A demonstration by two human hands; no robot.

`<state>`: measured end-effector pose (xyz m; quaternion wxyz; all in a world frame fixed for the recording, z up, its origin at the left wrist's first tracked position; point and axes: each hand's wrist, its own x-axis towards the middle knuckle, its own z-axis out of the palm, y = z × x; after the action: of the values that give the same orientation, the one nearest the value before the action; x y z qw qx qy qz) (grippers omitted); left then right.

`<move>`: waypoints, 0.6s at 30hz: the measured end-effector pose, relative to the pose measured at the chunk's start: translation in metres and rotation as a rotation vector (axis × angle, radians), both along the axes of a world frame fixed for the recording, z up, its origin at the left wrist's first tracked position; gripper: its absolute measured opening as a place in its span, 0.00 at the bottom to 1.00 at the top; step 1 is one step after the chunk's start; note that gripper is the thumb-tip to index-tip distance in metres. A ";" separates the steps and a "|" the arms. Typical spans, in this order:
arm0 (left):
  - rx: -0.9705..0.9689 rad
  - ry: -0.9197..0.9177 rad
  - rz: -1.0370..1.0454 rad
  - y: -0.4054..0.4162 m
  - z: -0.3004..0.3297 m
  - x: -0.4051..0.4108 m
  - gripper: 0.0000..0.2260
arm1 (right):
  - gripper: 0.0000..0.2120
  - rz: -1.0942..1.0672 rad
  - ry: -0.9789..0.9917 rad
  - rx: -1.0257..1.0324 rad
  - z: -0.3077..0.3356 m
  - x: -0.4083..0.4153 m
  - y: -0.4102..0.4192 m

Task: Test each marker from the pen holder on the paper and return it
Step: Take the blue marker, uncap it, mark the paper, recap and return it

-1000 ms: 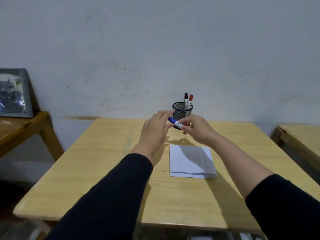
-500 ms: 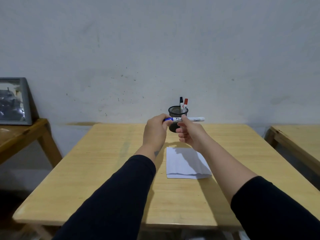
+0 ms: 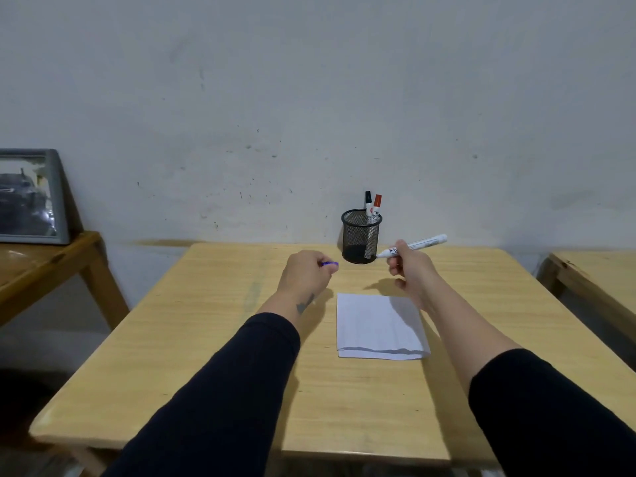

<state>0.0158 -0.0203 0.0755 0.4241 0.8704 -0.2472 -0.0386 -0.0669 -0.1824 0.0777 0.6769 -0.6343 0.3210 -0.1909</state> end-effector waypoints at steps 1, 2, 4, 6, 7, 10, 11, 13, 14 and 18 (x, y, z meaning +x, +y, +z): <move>0.066 -0.002 0.003 0.004 -0.004 0.005 0.06 | 0.13 0.022 0.008 -0.019 -0.002 -0.002 -0.003; 0.136 -0.010 0.007 0.007 -0.008 0.008 0.06 | 0.13 0.045 0.009 -0.034 -0.004 -0.002 -0.003; 0.273 -0.019 0.008 0.006 -0.014 0.011 0.07 | 0.14 0.068 0.004 -0.074 -0.007 0.000 0.003; 0.402 -0.037 0.001 0.003 -0.019 0.011 0.09 | 0.14 0.050 -0.031 -0.076 -0.013 0.004 0.009; 0.462 -0.049 -0.007 0.000 -0.021 0.011 0.09 | 0.14 0.039 -0.051 -0.065 -0.017 0.004 0.012; 0.546 -0.065 -0.025 -0.006 -0.027 0.010 0.11 | 0.11 0.007 -0.066 -0.074 -0.027 0.004 0.019; 0.548 -0.066 -0.029 -0.008 -0.028 0.010 0.11 | 0.09 -0.010 -0.069 -0.087 -0.029 0.004 0.021; 0.542 -0.065 -0.043 -0.009 -0.029 0.007 0.14 | 0.07 -0.038 -0.081 -0.110 -0.031 0.005 0.025; 0.527 -0.059 -0.050 -0.007 -0.029 0.006 0.18 | 0.06 -0.042 -0.089 -0.122 -0.032 0.006 0.027; 0.401 -0.128 -0.008 0.002 -0.038 -0.001 0.28 | 0.06 -0.045 -0.155 -0.073 -0.035 0.015 0.035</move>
<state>0.0149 -0.0180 0.0370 0.2259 0.9369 -0.2646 -0.0334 -0.0519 -0.1478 0.0430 0.6716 -0.6345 0.2746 -0.2664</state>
